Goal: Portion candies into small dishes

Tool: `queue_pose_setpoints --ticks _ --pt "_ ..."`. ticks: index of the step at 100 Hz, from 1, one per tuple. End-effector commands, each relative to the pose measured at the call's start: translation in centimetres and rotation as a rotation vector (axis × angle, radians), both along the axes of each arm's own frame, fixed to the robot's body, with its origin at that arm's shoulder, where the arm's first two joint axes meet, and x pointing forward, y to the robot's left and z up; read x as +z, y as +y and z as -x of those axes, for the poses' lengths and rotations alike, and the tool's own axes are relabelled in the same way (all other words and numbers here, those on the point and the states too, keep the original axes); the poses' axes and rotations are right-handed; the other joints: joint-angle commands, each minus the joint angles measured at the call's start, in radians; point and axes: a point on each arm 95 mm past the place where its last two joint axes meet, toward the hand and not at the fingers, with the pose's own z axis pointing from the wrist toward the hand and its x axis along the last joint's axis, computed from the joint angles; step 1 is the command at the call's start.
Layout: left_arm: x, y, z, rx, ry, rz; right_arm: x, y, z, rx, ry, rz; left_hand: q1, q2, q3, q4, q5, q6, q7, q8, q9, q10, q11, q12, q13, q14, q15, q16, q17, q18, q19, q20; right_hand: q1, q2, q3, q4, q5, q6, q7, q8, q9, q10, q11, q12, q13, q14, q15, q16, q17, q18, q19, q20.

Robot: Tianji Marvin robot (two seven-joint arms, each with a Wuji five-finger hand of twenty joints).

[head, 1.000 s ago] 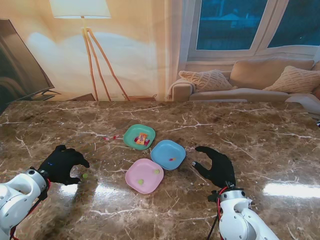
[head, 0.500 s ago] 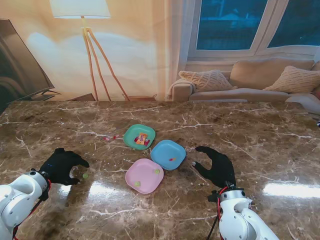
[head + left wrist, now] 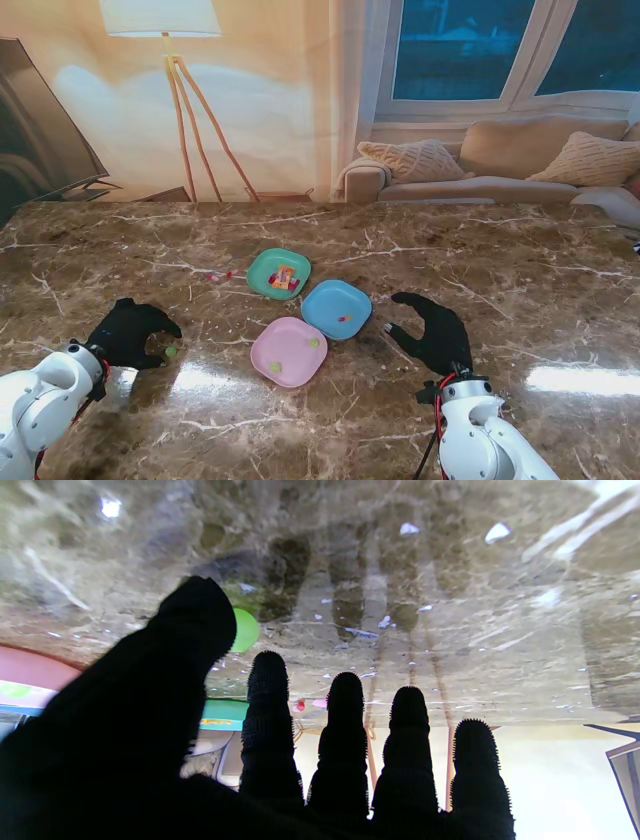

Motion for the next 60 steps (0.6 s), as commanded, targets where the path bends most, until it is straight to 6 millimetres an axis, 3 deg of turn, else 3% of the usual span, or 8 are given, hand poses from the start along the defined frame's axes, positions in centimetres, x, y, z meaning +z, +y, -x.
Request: queue_pose_setpoints --ticks 1,27,51,60 --pt "-0.58 0.14 0.15 0.004 0.012 0.0 -0.43 0.0 0.34 0.001 0.025 0.004 0.032 -0.043 -0.013 -0.004 0.025 -0.02 0.025 0.01 0.008 -0.01 0.014 0.015 0.008 -0.009 0.019 0.016 -0.002 -0.001 0.024 0.018 -0.019 0.004 0.018 0.014 0.002 -0.027 0.001 0.009 0.006 -0.007 -0.001 0.01 -0.029 0.005 -0.004 0.016 -0.008 -0.008 -0.026 0.021" --pt "-0.99 0.03 0.2 0.005 0.005 0.011 -0.42 0.1 0.31 0.004 0.027 0.004 0.064 -0.027 -0.036 0.004 0.135 -0.033 0.091 0.038 0.037 -0.009 0.028 0.019 0.022 -0.007 0.03 0.018 0.001 0.001 0.041 0.014 -0.02 0.005 0.018 0.014 0.001 -0.027 0.0 0.009 0.005 -0.006 -0.002 0.01 -0.029 0.004 -0.004 0.016 -0.007 -0.008 -0.025 0.021" --pt "-1.16 -0.01 0.32 0.002 -0.001 0.018 -0.45 0.15 0.35 0.007 0.033 0.003 0.086 -0.008 -0.054 0.012 0.162 -0.041 0.11 0.045 0.057 -0.012 0.038 0.02 0.032 -0.007 0.038 0.019 0.002 0.002 0.058 0.01 -0.02 0.005 0.018 0.014 0.001 -0.027 0.0 0.009 0.006 -0.006 -0.001 0.01 -0.031 0.005 -0.005 0.016 -0.009 -0.008 -0.026 0.021" --pt "-1.15 -0.14 0.38 0.002 -0.004 0.024 -0.46 0.17 0.36 0.008 0.034 0.004 0.117 -0.004 -0.109 -0.015 0.181 -0.057 0.126 0.037 0.065 -0.012 0.042 0.022 0.036 -0.008 0.043 0.018 0.001 0.002 0.07 0.003 -0.02 0.005 0.017 0.014 0.001 -0.026 0.0 0.009 0.006 -0.005 -0.002 0.01 -0.031 0.006 -0.005 0.016 -0.009 -0.008 -0.026 0.021"
